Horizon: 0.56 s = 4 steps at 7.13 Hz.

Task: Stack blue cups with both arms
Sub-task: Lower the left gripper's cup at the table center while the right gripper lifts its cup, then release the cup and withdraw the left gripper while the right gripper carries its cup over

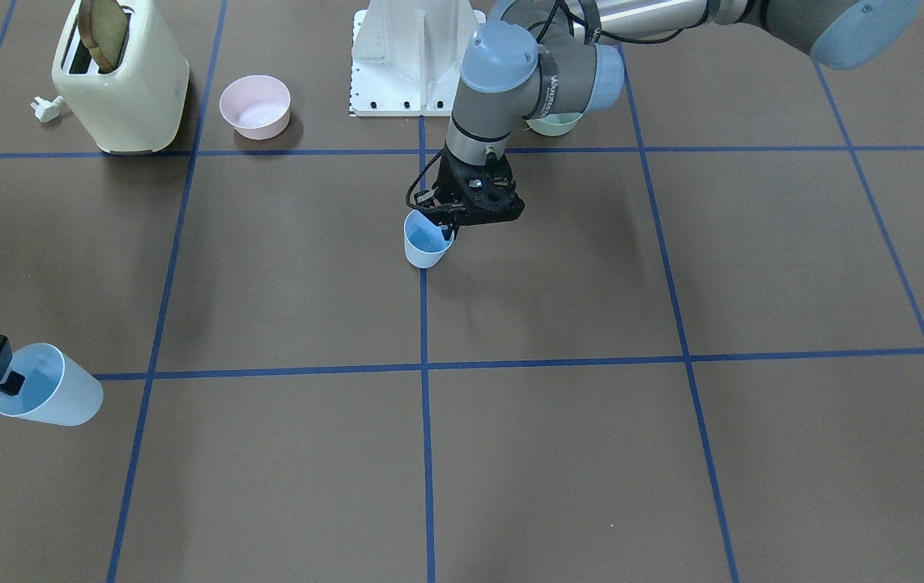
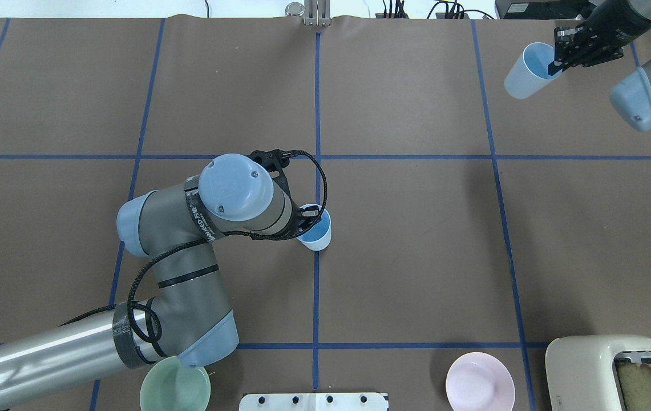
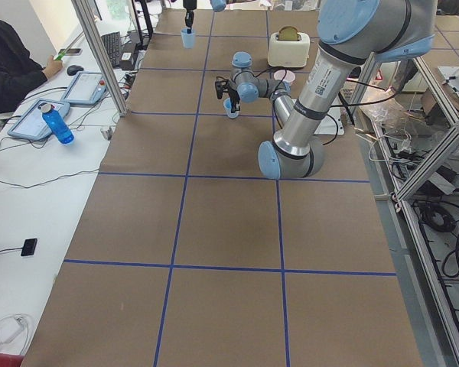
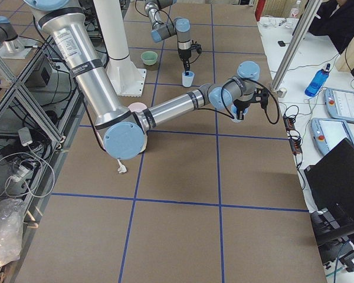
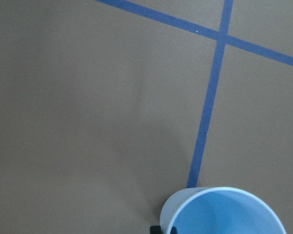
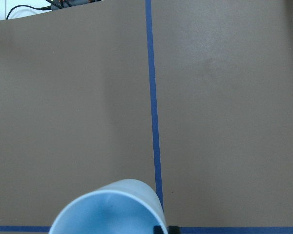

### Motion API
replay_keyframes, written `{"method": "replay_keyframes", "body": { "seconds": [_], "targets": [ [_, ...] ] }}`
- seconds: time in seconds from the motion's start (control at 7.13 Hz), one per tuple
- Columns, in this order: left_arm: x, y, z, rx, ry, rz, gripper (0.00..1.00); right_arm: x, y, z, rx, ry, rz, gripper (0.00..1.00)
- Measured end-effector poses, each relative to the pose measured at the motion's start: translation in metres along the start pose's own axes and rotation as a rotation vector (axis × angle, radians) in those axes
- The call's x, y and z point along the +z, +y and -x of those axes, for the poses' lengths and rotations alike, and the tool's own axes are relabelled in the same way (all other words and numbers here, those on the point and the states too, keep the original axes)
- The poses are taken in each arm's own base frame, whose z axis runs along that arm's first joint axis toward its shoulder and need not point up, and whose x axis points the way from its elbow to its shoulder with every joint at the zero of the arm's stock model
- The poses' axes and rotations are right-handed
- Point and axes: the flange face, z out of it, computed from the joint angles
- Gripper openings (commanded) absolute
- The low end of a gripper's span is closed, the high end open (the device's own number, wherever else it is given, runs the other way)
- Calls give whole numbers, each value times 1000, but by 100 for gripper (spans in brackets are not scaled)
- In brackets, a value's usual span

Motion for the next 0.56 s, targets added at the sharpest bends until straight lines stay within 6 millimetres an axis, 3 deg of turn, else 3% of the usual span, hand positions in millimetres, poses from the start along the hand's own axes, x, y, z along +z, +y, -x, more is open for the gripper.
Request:
{"method": "replay_keyframes", "body": {
  "seconds": [0.14,0.28,0.56],
  "targets": [
    [0,0,0,1,0,0,73,2,1,1,-2,2,1,0],
    [0,0,0,3,3,0,97,4,1,2,-5,2,3,0],
    [-7,1,-2,19,54,4,98,7,3,7,-10,-2,8,0]
  ]
}}
